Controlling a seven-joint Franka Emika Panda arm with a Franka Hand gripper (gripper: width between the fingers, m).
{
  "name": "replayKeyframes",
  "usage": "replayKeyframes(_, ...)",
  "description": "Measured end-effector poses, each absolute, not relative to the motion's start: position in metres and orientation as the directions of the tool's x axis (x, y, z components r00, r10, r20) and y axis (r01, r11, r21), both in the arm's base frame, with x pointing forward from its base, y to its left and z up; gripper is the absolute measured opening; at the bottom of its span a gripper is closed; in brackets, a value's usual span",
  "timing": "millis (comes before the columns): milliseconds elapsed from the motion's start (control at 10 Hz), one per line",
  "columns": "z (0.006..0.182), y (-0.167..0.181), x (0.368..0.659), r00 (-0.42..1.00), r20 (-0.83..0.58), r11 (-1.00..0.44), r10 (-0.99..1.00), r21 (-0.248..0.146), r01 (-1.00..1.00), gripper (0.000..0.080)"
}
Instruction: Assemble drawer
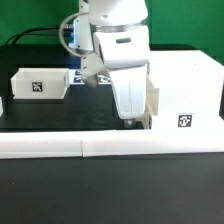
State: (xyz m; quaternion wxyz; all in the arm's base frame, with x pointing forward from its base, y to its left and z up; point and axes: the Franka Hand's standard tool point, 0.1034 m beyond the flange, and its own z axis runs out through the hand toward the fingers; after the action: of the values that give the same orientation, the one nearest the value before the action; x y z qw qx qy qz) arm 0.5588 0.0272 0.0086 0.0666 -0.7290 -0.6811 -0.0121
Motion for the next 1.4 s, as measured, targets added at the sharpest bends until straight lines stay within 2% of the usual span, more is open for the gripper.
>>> replayKeyframes(200, 0.009, 0.028, 0.560, 0.148, 0.102, -0.140, 0.984, -0.080, 0.987, 0.0649)
replayKeyframes(600, 0.008, 0.016, 0.554, 0.180, 0.096, -0.173, 0.979, -0.073, 0.982, 0.0649)
replayKeyframes(800, 0.014, 0.013, 0.542, 0.232, 0.089, -0.227, 0.969, -0.057, 0.972, 0.0649)
replayKeyframes(1100, 0.025, 0.017, 0.526, 0.299, 0.104, -0.302, 0.948, 0.015, 0.953, 0.0649)
replayKeyframes(1200, 0.022, 0.015, 0.527, 0.241, 0.103, -0.244, 0.965, 0.015, 0.970, 0.0649)
replayKeyframes(1400, 0.021, 0.015, 0.527, 0.253, 0.104, -0.255, 0.962, 0.013, 0.967, 0.0649)
